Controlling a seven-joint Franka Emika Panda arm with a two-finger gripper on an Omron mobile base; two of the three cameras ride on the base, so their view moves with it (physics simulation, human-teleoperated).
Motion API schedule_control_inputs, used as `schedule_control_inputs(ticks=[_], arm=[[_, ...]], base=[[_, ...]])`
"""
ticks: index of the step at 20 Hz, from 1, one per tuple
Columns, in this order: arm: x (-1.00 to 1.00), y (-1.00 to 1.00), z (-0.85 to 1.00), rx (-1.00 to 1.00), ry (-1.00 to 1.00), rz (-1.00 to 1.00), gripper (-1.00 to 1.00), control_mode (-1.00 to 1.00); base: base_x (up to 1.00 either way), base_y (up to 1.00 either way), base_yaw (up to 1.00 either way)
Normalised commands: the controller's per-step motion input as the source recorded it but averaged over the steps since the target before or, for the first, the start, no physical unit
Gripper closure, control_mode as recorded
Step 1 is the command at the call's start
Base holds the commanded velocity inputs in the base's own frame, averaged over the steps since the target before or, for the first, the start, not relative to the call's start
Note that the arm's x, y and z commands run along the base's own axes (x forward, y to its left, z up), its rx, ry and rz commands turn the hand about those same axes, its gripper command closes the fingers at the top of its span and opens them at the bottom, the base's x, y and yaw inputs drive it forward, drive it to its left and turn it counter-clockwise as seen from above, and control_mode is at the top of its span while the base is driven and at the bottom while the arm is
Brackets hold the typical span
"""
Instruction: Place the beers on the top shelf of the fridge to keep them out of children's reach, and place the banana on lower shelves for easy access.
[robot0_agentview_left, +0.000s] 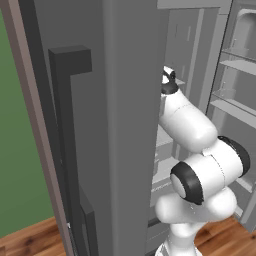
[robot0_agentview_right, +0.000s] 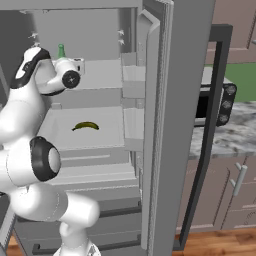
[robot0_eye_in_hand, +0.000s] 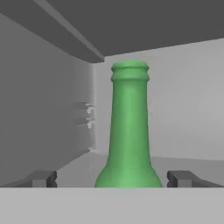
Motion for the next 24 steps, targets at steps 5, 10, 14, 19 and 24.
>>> schedule_control_inputs(ticks=[5, 10, 14, 19, 24], arm=[[-0.01, -0.02, 0.25, 0.0, 0.06, 0.0, -1.0, -1.0], [-0.02, -0.01, 0.24, 0.0, 0.05, 0.0, -1.0, -1.0], [-0.1, -0.1, 0.22, 0.0, 0.05, 0.0, -1.0, -1.0], [-0.48, -0.31, 0.04, 0.0, 0.05, -0.02, -1.0, -1.0], [-0.64, -0.44, 0.0, 0.0, 0.03, -0.05, -1.0, -1.0]], base=[[0.0, 0.0, 0.0], [0.0, 0.0, 0.0], [0.0, 0.0, 0.0], [0.0, 0.0, 0.0], [0.0, 0.0, 0.0]])
